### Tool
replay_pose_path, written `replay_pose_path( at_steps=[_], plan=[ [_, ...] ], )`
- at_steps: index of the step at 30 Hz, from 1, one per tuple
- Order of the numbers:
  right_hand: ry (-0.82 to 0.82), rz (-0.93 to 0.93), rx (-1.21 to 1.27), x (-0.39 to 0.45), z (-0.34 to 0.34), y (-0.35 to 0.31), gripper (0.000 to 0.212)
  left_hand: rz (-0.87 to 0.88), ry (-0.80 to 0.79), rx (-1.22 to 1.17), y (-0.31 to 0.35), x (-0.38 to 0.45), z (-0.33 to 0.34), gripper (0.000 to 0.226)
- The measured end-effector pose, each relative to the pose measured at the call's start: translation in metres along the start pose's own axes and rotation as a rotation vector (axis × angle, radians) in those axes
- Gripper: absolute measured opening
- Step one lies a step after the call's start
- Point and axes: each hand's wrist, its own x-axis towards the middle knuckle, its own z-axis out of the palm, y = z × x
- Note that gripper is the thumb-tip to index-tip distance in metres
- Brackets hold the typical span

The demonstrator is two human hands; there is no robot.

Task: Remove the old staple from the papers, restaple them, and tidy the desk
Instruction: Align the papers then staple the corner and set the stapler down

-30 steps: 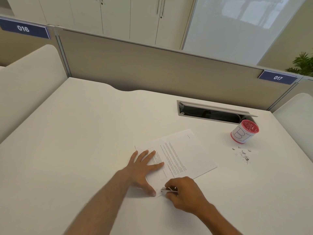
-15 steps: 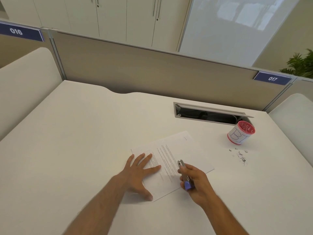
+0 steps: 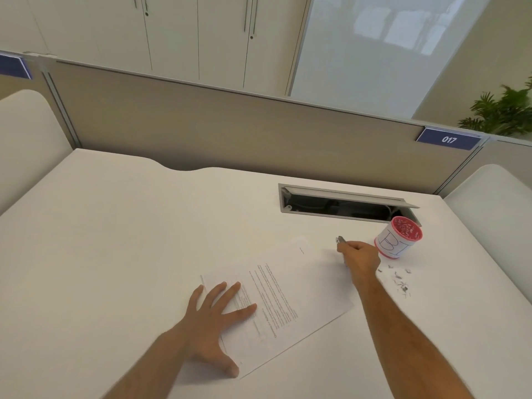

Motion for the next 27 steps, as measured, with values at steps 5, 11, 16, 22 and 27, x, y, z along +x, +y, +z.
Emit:
replay_pose_path(
  at_steps=[5,11,16,22,27],
  plan=[
    [0.032,-0.043,-0.182,0.032,0.016,-0.012,0.031,0.025,0.143,0.094,0.000,0.002,0.001,0.103],
    [0.019,-0.086,-0.354,0.048,0.032,-0.018,0.036,-0.017,0.073,0.157,-0.005,0.006,0.008,0.116],
    [-0.011,-0.079,-0.423,0.062,0.038,-0.018,0.028,-0.057,0.054,0.146,-0.001,0.005,0.004,0.117],
    [0.154,-0.142,-0.383,0.051,0.036,-0.010,0.053,-0.070,-0.008,0.104,0.003,0.003,-0.007,0.111],
    [0.012,-0.374,-0.004,-0.020,0.038,0.001,0.029,-0.014,-0.056,-0.027,0.001,0.001,-0.005,0.111]
  ],
)
